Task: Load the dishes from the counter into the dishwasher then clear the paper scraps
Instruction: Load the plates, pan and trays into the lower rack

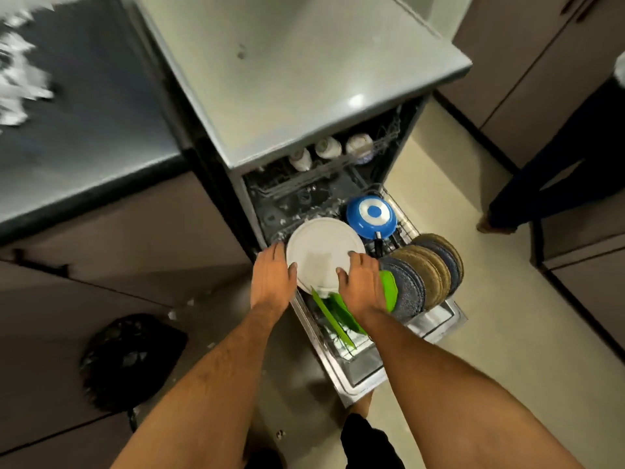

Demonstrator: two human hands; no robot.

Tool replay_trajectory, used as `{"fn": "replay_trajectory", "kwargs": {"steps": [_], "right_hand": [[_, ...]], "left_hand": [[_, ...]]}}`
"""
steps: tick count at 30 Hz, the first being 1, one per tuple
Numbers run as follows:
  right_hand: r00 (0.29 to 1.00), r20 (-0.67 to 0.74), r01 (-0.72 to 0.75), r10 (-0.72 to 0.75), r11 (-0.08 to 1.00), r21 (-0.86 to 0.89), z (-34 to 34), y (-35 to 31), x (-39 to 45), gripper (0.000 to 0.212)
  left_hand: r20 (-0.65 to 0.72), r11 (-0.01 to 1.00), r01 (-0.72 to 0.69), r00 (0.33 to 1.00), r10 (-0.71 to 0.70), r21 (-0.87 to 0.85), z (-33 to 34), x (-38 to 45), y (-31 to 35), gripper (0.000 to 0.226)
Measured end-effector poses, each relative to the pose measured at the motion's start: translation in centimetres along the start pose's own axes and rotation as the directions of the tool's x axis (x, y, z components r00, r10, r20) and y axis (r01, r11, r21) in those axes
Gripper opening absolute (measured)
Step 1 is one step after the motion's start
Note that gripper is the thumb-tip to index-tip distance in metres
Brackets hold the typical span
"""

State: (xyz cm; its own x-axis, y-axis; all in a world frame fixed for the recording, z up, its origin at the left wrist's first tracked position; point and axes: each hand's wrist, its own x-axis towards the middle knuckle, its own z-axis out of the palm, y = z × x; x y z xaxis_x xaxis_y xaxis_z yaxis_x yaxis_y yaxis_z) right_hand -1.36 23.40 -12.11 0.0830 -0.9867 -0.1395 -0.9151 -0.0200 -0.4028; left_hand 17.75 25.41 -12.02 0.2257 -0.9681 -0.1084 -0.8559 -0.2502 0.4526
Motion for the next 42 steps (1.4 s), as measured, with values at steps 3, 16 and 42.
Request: {"fn": "replay_trajectory", "kwargs": {"steps": [3,16,42], "right_hand": [[0.993,-0.020,0.117,-0.119,0.991,-0.060,-2.7,-7.0,-0.5,0.042],[0.771,-0.143,0.604,-0.621,0.784,-0.147,-9.7,-40.4,-3.2,0.055],[0.120,0.040,0.993,-0.992,0.119,-0.023,1.7,-85.6,-5.6,0.060]], "left_hand": [[-0.072,0.999,0.037,0.997,-0.035,0.023,-7.1,-1.7,-2.5,0.057],[-0.520,0.984,0.158,0.849,-0.092,0.085,-37.9,-5.8,-17.6,0.057],[-0.765,0.684,0.715,0.358,-0.536,-0.145,-59.9,-12.8,-47.0,0.060]]}}
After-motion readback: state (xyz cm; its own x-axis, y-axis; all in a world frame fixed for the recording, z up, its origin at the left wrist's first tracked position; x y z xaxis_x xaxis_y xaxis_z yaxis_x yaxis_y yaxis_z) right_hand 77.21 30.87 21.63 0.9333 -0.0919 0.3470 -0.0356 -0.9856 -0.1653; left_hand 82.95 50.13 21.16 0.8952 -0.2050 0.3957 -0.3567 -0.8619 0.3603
